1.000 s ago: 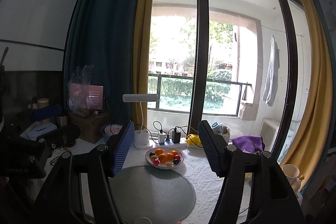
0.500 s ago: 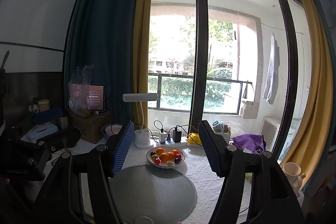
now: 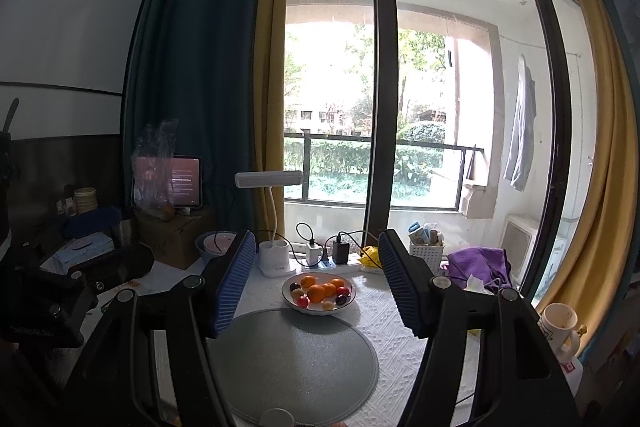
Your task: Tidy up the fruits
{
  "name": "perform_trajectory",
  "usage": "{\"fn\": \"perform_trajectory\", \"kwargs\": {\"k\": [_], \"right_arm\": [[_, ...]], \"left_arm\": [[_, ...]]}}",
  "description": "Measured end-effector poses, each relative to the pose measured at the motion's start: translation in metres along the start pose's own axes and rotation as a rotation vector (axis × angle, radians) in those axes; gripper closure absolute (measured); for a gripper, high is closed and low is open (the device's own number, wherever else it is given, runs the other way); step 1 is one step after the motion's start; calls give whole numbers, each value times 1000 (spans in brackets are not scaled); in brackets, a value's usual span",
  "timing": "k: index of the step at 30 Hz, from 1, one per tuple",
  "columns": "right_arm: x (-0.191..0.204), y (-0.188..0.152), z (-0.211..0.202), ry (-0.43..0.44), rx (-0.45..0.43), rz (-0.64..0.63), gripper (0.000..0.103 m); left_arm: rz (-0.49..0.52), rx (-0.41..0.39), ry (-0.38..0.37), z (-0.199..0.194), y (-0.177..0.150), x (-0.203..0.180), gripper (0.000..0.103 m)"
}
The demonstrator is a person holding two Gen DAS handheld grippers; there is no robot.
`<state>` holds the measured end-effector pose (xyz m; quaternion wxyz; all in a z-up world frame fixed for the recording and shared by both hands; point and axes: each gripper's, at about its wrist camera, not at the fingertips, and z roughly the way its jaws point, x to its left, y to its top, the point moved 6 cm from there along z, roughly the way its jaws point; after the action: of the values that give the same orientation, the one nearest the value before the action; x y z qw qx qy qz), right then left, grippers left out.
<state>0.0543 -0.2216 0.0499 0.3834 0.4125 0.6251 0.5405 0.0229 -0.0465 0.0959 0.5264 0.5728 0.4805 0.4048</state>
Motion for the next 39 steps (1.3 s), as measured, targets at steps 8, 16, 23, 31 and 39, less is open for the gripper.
{"fn": "perform_trajectory", "kwargs": {"k": [8,16,23,31,39], "right_arm": [[-4,-1,-1,3,3,11,36],[-5,-2,2,3,3,17,36],[-4,-2,2,0,4,15,36],[-5,-2,0,-1,1,13,36],[-3,-3,0,-3,-1,13,35]], "left_arm": [[5,-3,-6,2,1,-2,11],[5,0,-4,1,1,-3,11],[3,1,-7,1,1,-3,11],[1,1,-7,2,1,-3,11],[3,0,-8,2,0,-4,11]]}}
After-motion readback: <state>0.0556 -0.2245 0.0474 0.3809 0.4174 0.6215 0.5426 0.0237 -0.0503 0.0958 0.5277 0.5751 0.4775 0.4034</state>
